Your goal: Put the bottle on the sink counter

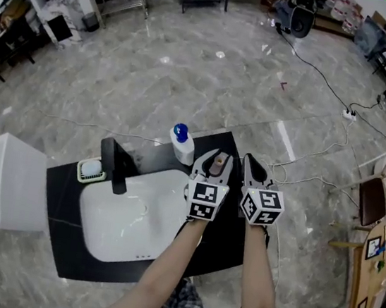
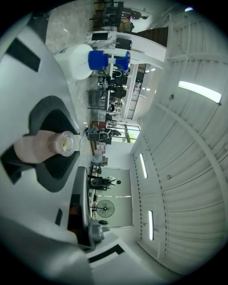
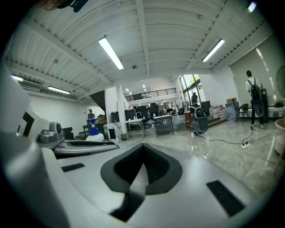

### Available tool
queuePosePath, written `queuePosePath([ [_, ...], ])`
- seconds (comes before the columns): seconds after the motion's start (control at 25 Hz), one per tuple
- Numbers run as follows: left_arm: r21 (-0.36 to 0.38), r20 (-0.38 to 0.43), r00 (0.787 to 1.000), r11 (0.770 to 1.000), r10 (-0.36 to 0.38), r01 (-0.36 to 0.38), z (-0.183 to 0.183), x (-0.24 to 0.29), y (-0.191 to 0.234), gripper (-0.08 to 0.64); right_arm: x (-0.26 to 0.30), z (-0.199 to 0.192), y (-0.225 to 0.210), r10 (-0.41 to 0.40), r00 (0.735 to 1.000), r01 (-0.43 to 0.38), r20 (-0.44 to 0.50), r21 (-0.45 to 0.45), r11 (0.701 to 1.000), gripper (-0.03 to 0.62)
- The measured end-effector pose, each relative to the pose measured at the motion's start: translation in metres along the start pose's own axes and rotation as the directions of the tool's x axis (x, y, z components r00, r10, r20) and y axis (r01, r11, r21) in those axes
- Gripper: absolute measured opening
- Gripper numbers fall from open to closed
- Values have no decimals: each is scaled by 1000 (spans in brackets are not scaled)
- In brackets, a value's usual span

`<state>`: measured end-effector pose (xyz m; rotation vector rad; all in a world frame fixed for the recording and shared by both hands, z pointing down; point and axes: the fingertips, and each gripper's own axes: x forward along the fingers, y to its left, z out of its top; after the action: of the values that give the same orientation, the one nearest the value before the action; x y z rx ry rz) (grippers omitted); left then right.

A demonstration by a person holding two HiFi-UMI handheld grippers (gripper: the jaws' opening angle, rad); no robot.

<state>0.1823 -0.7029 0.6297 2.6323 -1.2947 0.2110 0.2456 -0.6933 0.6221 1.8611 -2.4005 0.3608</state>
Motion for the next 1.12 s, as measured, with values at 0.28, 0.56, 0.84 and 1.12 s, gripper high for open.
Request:
queuePosePath([
  [0.28,-11,-61,998,1000,19,-20,-28,31,12,131,24,-25,-24,-27,999,27,-41,12,1000,15],
  [0.56,-27,-105,994,999,40,-43,-43,42,20,132,26,-35,-27,-27,996,27,-82,-2,1000,15],
  [0.84,76,-120,992,996,48,-39,-47,48,14,132,20,-40,-23,-19,996,19,-92,0,1000,15],
  [1.12,19,-81,997,1000,-8,9,-37,47,6,201,10,-36,-27,-23,997,24,-78,13,1000,15],
])
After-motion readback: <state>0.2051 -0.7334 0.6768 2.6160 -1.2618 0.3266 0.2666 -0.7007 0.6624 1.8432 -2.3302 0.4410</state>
